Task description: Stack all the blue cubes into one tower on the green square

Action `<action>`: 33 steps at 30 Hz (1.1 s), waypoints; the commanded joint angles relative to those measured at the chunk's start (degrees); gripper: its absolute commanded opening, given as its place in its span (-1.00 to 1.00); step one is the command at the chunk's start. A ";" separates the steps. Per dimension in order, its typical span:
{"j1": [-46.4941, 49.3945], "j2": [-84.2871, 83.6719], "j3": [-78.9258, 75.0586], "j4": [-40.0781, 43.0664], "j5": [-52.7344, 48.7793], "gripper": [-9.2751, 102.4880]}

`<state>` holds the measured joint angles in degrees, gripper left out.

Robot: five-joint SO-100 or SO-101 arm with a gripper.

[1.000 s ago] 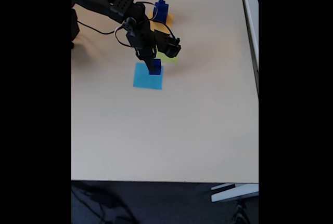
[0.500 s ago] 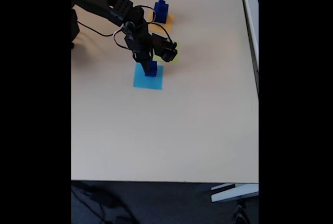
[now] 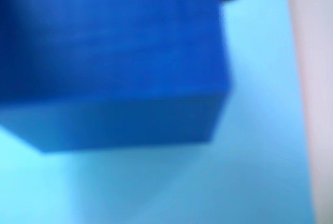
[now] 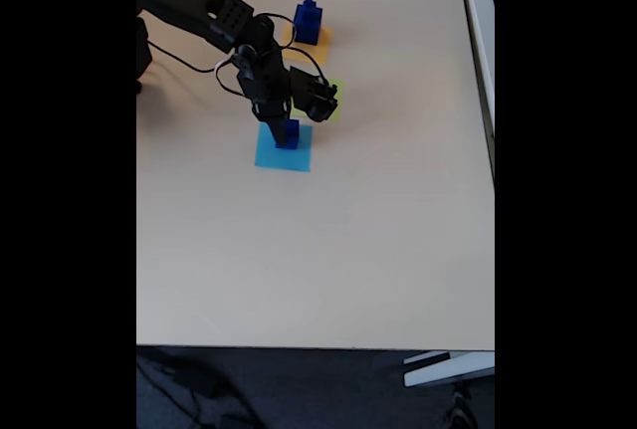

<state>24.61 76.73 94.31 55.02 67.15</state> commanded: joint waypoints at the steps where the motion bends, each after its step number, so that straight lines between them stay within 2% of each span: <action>1: 0.09 1.32 -0.18 -0.97 0.70 -0.75; 33: -0.09 1.58 2.72 -4.75 0.53 -0.40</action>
<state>24.61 76.73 97.21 51.15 67.15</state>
